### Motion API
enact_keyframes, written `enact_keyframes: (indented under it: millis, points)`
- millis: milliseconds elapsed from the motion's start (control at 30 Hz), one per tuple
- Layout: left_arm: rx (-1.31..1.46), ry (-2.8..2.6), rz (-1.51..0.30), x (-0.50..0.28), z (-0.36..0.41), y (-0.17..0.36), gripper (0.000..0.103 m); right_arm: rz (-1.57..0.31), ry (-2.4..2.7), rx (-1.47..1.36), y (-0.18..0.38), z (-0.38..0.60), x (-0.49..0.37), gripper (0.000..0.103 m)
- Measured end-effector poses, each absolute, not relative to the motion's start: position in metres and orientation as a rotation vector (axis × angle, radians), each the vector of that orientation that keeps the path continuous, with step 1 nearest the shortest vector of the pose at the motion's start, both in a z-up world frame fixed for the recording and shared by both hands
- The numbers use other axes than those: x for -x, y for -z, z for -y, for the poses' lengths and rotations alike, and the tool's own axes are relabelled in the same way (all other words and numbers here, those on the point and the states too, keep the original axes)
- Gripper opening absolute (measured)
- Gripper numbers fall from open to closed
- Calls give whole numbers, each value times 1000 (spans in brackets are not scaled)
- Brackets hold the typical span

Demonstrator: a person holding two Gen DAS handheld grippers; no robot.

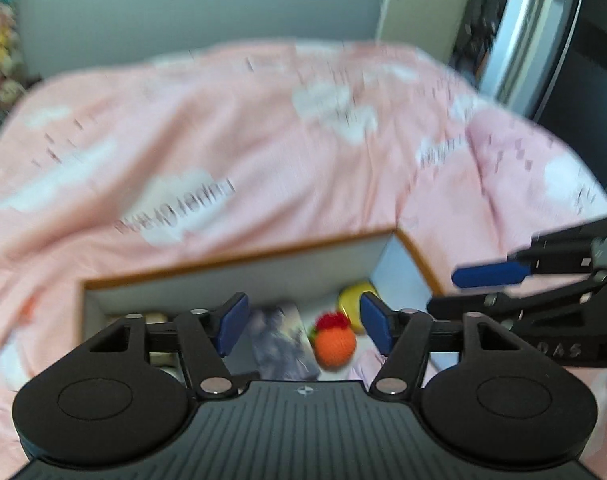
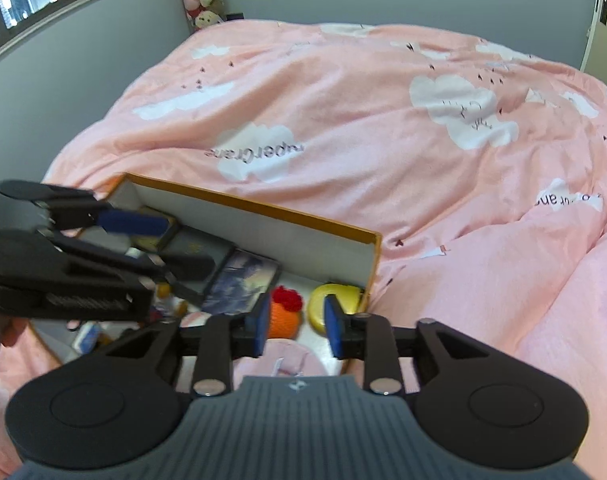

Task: Organize objects

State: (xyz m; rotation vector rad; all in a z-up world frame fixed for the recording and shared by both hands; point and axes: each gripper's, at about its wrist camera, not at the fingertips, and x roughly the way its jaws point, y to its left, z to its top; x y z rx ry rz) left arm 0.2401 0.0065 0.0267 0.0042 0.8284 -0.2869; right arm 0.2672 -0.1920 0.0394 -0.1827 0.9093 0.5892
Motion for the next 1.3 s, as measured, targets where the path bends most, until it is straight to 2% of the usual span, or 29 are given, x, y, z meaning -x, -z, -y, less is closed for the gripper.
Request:
enact_keyframes:
  millis: [100,200,333,367,500,700,767,933,1300]
  points:
    - [-3,242,-718,-212,-18,-53,87,-881,-605,176,-56,190,-248,44]
    - [-25,190,-612,-185,-27,-74,88,-841,-611,165,-72,188,-229,54]
    - [-59,108,-500,-154,-36,-100,88,-793,-614,126,-91,187,-204,61]
    - [-63,83,-480,-148,-38,-103,88,-778,-618,117,-95,187,-197,67]
    - [-65,28,-425,-126,-43,-112,89,-692,-618,82,-109,186,-166,79]
    - [-49,17,-418,-95,-44,-102,89,-573,-585,20,-115,191,-121,87]
    - [-35,1,-434,-87,-44,-95,89,-539,-563,18,-112,191,-108,95]
    - [-2,-87,-500,-70,-49,-75,89,-521,-516,6,-95,195,-90,95]
    - [-9,-123,-547,-38,-40,-42,89,-634,-445,-2,-54,199,-76,95]
